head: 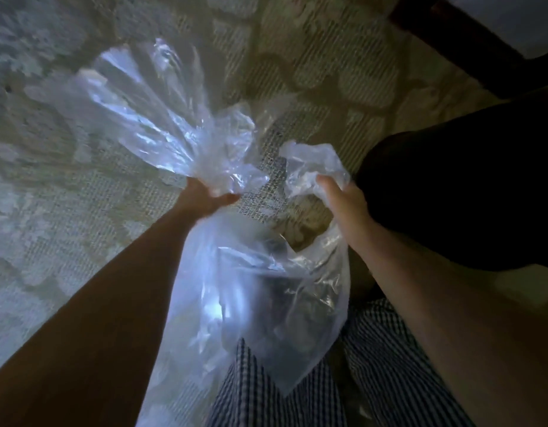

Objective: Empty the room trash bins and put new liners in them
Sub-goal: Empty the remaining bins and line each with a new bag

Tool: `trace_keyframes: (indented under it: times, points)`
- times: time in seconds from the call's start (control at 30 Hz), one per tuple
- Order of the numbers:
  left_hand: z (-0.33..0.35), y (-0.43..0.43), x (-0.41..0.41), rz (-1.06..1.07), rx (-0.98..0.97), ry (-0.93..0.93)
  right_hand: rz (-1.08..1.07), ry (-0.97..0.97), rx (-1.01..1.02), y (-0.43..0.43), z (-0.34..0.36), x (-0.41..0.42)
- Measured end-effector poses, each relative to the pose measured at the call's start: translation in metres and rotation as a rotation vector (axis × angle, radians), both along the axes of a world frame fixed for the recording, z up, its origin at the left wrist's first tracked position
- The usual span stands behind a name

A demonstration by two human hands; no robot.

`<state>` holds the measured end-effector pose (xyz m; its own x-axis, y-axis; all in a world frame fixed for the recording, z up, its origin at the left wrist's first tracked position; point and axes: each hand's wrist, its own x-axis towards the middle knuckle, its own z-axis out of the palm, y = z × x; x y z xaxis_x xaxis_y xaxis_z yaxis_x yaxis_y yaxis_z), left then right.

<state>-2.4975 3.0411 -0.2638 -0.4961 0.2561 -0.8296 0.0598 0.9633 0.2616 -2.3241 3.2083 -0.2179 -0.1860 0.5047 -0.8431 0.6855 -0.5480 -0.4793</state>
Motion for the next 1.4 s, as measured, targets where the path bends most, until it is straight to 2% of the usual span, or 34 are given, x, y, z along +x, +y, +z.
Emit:
trace_keyframes:
  times: [0.17, 0.3, 0.53, 0.67, 0.83, 0.9, 1.0, 1.1, 1.17, 1.27, 1.33, 1.4]
  points:
    - [-0.049, 0.012, -0.005, -0.142, -0.046, 0.233, 0.074, 0.014, -0.003, 0.004, -0.053, 0.012]
    - [-0.072, 0.025, 0.004, -0.290, -0.188, 0.330, 0.106, 0.000, 0.022, 0.006, -0.075, 0.020]
    - [-0.063, 0.019, 0.025, -0.251, -0.191, 0.307, 0.067, -0.009, 0.010, -0.003, -0.065, 0.027]
    - [-0.025, 0.017, 0.053, -0.218, -0.127, 0.224, 0.014, 0.013, -0.011, -0.011, -0.028, 0.035]
    - [0.065, 0.025, 0.106, -0.001, 0.229, -0.224, -0.018, 0.044, 0.035, -0.021, 0.034, 0.049]
    - [0.104, 0.020, 0.127, -0.002, 0.352, -0.314, -0.025, 0.066, 0.058, -0.026, 0.063, 0.059]
    - [0.158, 0.007, 0.157, -0.129, 0.446, -0.281, -0.075, 0.114, 0.056, -0.034, 0.109, 0.077]
    - [0.205, -0.015, 0.187, -0.226, 0.458, -0.223, -0.125, 0.157, 0.056, -0.041, 0.153, 0.098]
    - [0.230, -0.031, 0.210, -0.281, 0.421, -0.181, -0.147, 0.214, 0.054, -0.043, 0.182, 0.115]
    - [0.257, -0.052, 0.247, -0.417, 0.327, 0.007, -0.180, 0.300, 0.039, -0.039, 0.220, 0.144]
    - [0.273, -0.063, 0.272, -0.317, 0.372, 0.075, -0.200, 0.384, 0.013, -0.035, 0.240, 0.166]
    - [0.288, -0.071, 0.294, -0.140, 0.460, 0.003, -0.229, 0.457, -0.048, -0.037, 0.261, 0.191]
